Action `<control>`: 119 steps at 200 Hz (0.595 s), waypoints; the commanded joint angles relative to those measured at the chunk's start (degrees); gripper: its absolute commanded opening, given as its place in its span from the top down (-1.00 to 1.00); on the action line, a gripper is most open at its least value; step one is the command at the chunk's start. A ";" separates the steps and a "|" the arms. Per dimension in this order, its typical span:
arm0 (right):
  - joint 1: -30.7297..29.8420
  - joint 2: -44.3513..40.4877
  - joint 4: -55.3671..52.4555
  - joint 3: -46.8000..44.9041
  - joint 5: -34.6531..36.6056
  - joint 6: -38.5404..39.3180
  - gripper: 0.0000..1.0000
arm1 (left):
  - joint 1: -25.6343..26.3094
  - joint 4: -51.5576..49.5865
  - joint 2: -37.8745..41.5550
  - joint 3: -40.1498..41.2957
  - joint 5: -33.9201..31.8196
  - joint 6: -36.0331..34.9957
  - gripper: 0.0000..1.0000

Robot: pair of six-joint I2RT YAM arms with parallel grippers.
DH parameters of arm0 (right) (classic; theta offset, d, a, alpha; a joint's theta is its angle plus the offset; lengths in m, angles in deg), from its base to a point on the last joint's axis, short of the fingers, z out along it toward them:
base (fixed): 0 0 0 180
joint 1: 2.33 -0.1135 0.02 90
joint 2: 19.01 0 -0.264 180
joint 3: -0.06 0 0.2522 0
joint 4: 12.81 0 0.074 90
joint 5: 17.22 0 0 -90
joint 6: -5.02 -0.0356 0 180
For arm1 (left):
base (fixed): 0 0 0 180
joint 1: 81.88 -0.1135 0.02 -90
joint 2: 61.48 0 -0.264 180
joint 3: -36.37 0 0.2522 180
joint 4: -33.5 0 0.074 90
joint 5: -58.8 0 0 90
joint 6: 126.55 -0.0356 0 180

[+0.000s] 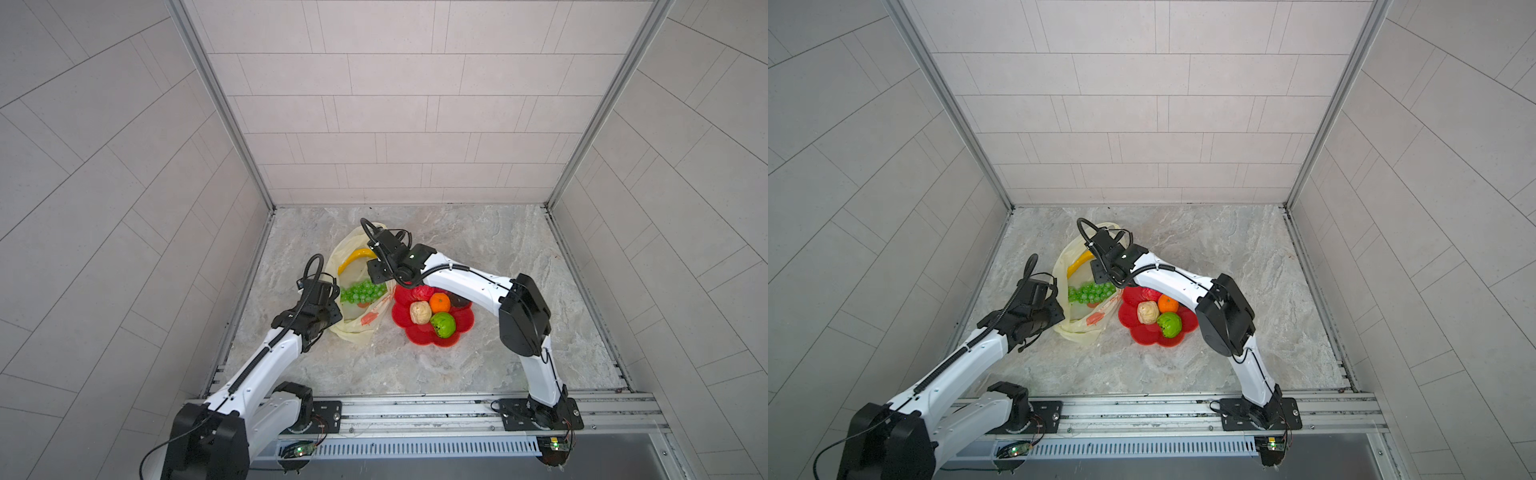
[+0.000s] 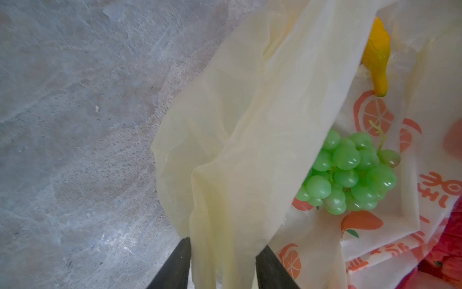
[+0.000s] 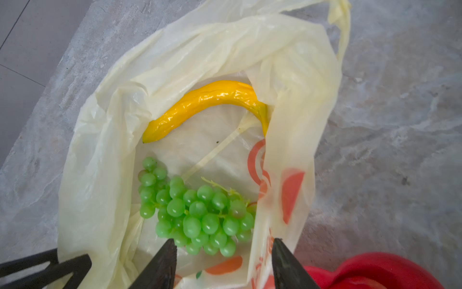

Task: Take fruits out of the plastic bag
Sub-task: Pick up the fruit from the plastic bag.

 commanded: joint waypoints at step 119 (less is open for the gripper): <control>3.35 23.77 -10.28 27.97 7.42 11.19 0.02 | -0.05 5.88 -1.49 0.82 -2.73 0.03 0.49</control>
